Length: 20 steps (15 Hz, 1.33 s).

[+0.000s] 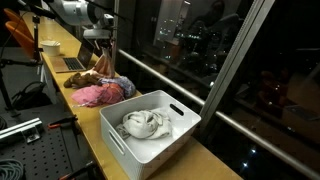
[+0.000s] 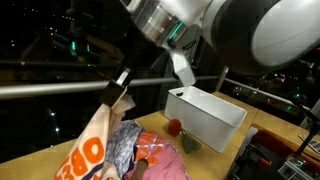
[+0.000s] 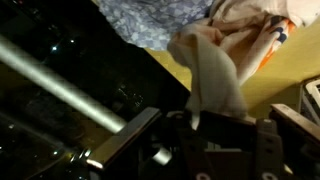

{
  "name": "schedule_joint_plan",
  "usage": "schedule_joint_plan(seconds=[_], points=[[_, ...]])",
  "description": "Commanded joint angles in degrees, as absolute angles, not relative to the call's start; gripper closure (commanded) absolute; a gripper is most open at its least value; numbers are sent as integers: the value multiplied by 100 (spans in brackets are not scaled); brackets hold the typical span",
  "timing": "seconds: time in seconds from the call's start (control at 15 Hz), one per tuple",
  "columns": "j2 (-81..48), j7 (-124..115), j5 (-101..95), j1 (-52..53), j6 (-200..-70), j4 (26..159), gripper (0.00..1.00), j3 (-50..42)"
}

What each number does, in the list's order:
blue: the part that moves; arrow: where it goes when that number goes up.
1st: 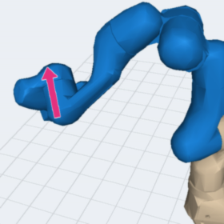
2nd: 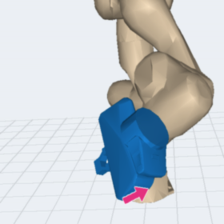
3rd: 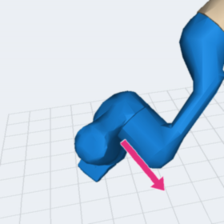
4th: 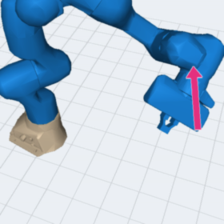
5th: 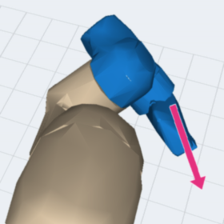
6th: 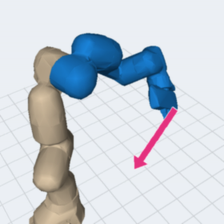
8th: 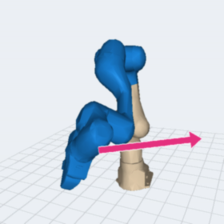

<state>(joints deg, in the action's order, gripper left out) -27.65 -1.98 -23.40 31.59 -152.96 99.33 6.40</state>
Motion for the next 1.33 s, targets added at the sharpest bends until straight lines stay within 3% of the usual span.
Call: schedule_joint_plan(seconds=[0.0,0.4,0.73,1.27], points=[[-1470,-734,-2820,3080,-15097,10865,100,362],[291,-1486,-3886,2332,-14404,11610,100,507],[1410,-840,-3696,1440,-13410,11454,100,731],[1543,234,-3716,328,-12676,10332,100,491]])
